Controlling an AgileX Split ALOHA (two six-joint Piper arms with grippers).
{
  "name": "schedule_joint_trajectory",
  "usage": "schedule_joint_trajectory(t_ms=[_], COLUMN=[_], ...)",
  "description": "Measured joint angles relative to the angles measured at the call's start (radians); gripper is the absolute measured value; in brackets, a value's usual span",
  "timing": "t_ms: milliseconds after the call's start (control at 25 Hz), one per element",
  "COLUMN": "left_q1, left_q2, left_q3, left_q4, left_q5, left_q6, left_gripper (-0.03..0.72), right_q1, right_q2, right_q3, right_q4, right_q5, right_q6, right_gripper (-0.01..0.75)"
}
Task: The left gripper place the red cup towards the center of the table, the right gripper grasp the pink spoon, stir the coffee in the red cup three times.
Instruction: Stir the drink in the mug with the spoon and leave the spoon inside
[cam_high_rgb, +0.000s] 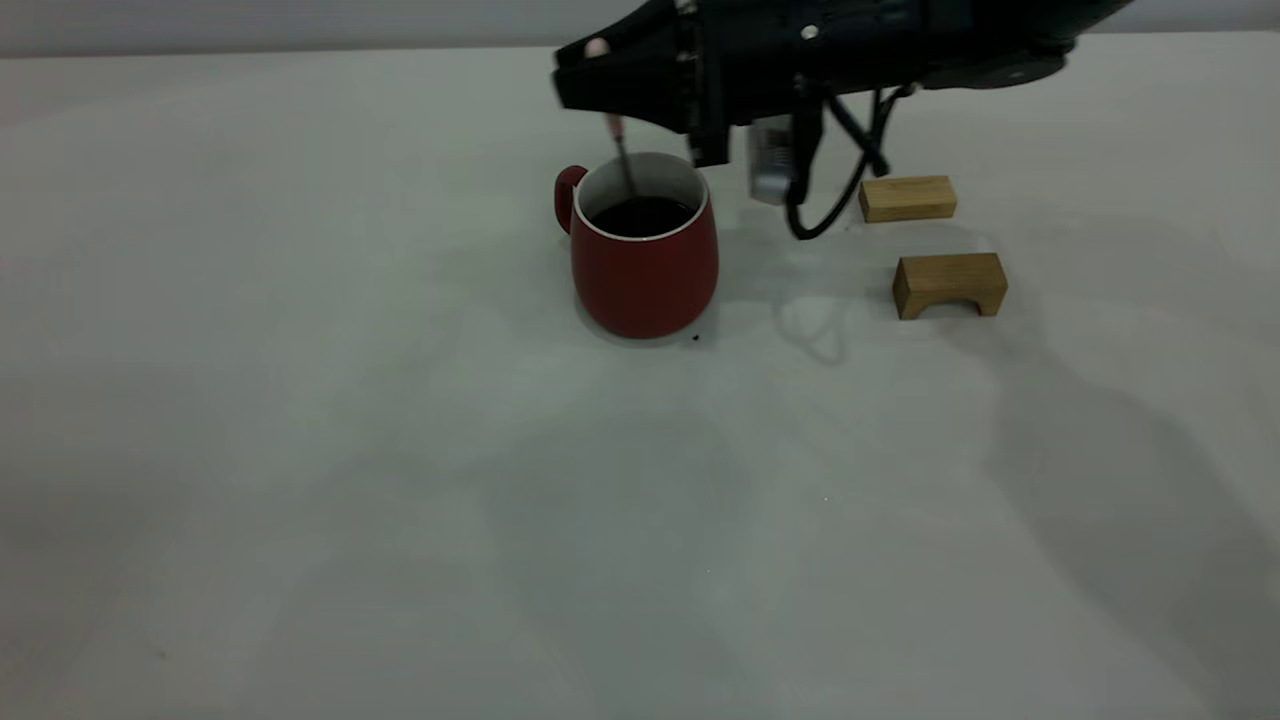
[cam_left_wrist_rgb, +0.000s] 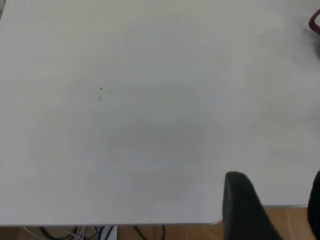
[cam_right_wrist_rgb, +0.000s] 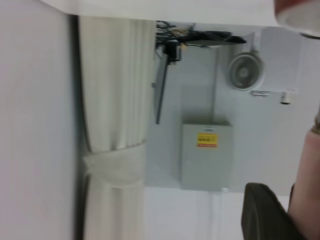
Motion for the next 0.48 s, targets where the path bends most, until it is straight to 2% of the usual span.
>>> schedule_joint_trajectory(t_ms=[120,240,480], left_q1=[0.0,0.0,0.0], left_q2=[0.0,0.0,0.0], left_q3=[0.0,0.0,0.0], left_q4=[0.0,0.0,0.0], left_q5=[0.0,0.0,0.0], left_q6=[0.0,0.0,0.0], left_gripper=[0.392,0.392,0.392], right_q1=[-0.02,-0.007,0.05], right_q2=[-0.033,-0.043,0.006], right_q3=[0.093,0.139,0.019], right_q4=[0.003,0.002,0.001], right_q5=[-0.004,-0.004,-0.004], right_q6=[0.0,0.006,0.009], right_gripper=[0.119,0.119,0.119])
